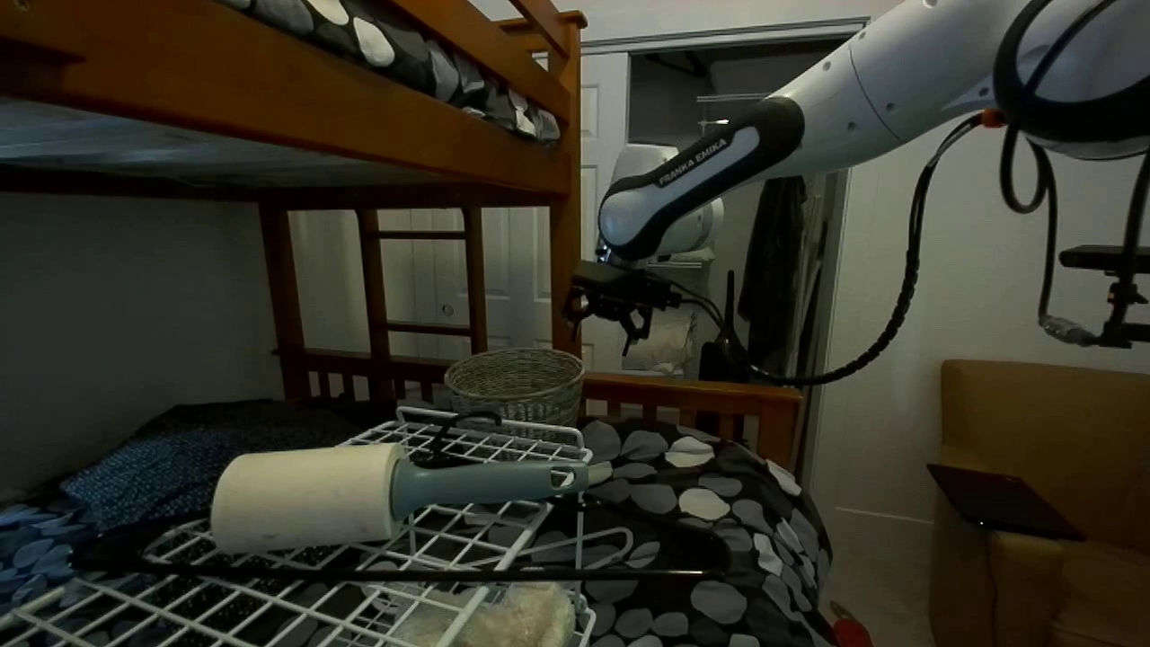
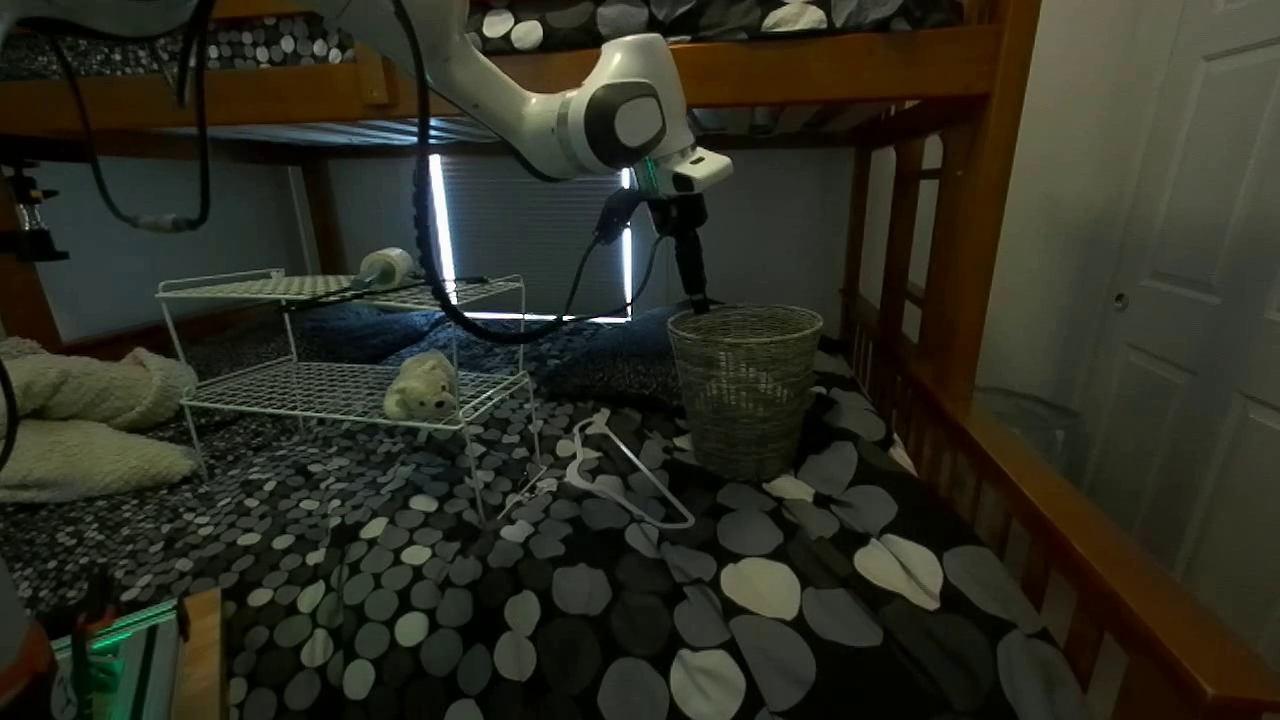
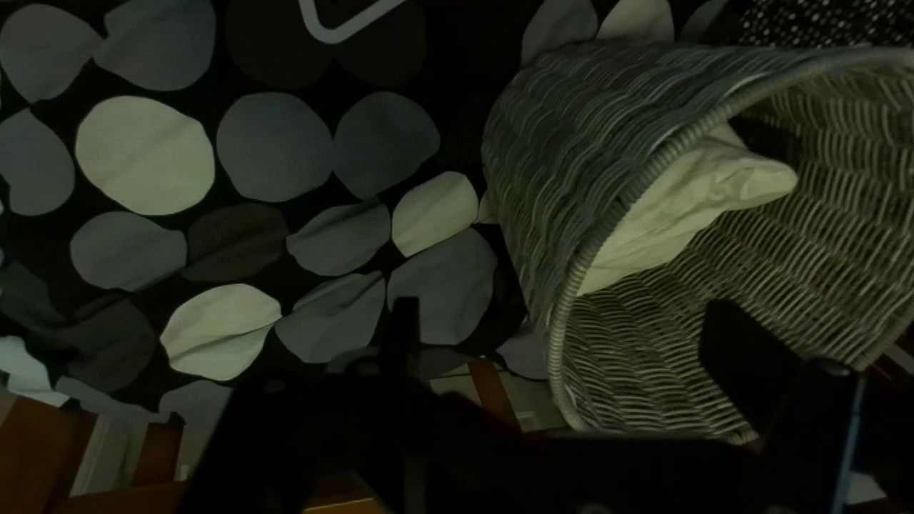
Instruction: Move the basket to the right
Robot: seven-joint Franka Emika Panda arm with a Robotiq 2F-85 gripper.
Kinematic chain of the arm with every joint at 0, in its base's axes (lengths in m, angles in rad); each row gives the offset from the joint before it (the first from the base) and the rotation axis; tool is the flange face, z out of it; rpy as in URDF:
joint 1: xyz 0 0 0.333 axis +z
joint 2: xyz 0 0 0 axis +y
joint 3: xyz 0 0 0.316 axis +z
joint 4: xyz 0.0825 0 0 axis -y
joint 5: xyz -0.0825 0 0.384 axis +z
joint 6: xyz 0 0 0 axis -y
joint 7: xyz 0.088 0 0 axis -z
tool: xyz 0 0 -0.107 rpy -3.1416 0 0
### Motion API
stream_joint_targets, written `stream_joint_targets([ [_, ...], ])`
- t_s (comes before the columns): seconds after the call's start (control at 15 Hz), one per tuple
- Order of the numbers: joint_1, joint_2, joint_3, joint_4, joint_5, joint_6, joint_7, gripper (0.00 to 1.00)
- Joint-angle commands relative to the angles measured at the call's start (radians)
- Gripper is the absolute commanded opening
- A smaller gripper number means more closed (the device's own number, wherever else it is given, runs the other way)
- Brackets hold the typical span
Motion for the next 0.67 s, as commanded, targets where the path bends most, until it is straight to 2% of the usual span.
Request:
stream_joint_targets([
  [0.0, 0.009, 0.103, -0.031, 0.104, 0.037, -0.055, 0.001, 1.00],
  [0.6, 0.004, 0.245, -0.036, 0.227, 0.133, -0.063, -0.045, 1.00],
])
